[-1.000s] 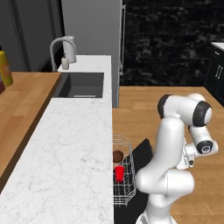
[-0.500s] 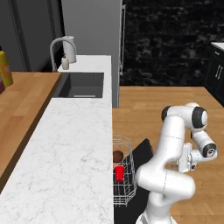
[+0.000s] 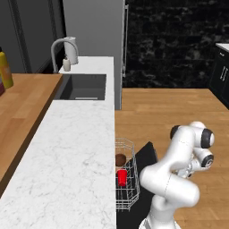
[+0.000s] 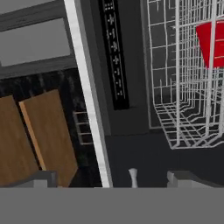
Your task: Pick up the cup and bowl from the counter, place them in the dishwasher, and close the dishwasher door.
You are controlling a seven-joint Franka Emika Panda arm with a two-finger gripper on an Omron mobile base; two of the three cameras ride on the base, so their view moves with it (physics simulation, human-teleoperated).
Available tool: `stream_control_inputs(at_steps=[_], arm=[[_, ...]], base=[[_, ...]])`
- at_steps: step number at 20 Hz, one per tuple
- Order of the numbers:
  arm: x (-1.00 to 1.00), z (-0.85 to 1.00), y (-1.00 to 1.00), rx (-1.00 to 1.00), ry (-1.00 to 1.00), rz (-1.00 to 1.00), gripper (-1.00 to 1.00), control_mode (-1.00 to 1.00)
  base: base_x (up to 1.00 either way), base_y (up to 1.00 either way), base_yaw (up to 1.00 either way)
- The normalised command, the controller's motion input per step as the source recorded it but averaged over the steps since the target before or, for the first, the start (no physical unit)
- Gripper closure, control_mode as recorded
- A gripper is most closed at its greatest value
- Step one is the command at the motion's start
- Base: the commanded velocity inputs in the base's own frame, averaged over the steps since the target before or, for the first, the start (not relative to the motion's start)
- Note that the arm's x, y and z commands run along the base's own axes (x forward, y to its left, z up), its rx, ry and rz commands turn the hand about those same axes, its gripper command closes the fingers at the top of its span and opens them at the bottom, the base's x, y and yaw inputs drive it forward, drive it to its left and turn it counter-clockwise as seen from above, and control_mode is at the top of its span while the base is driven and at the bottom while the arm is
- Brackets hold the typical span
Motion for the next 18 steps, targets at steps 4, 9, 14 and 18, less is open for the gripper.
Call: stream_control_inputs(at_steps=[4, 9, 14, 18], arm=[[0.51, -0.44, 0.01, 0.0, -0.01, -0.26, -1.0, -1.0], [0.17, -0.46, 0.08, -0.07, 0.04, -0.51, -1.0, -1.0], [0.45, -0.19, 0.03, -0.11, 0.24, -0.21, -1.0, -1.0], [0.31, -0.44, -0.2, -0.14, 0.1, 0.01, -1.0, -1.0]], base=[[0.0, 0.0, 0.0], [0.0, 0.0, 0.0], [0.0, 0.0, 0.0], [0.0, 0.0, 0.0]])
